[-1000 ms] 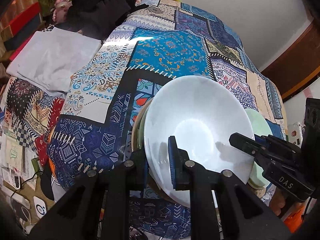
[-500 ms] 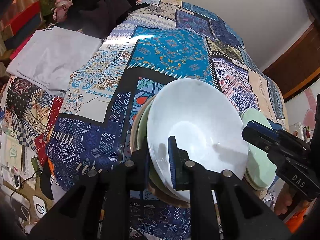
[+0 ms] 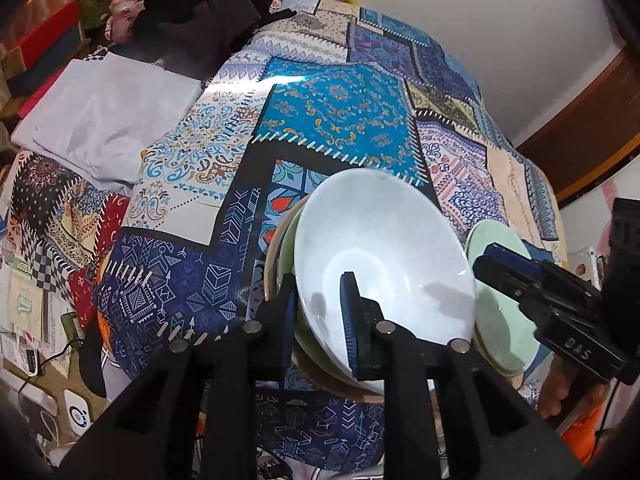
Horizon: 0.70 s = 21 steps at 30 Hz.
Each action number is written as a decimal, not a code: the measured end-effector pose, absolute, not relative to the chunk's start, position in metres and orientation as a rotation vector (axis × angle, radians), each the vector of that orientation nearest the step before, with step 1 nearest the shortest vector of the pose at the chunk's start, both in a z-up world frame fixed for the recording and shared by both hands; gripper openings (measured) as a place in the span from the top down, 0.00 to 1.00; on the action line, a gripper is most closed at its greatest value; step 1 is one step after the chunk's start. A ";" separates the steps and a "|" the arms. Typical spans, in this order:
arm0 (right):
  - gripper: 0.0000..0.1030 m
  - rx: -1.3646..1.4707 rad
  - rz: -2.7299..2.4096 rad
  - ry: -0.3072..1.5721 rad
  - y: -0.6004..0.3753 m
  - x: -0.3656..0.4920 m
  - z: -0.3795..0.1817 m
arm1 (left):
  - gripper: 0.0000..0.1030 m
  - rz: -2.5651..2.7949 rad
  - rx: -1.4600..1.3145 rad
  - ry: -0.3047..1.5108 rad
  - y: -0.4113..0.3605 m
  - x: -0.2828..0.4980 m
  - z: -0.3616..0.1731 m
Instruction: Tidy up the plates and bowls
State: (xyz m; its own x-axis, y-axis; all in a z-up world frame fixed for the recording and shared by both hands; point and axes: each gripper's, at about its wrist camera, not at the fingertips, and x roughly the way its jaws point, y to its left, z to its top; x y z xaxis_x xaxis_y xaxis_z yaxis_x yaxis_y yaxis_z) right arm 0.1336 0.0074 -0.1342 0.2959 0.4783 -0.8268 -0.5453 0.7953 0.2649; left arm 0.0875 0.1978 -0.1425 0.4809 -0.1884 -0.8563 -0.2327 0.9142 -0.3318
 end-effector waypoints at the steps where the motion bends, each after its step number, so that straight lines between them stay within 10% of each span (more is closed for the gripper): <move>1: 0.62 -0.071 0.682 1.076 0.008 0.134 -0.135 | 0.67 0.035 -0.434 1.062 0.199 0.085 -0.139; 4: 0.62 -0.074 0.685 1.090 0.010 0.135 -0.140 | 0.51 0.058 -0.426 1.004 0.205 0.075 -0.131; 21: 0.58 -0.110 0.702 1.174 0.031 0.137 -0.169 | 0.51 -0.023 -0.556 1.109 0.208 0.077 -0.178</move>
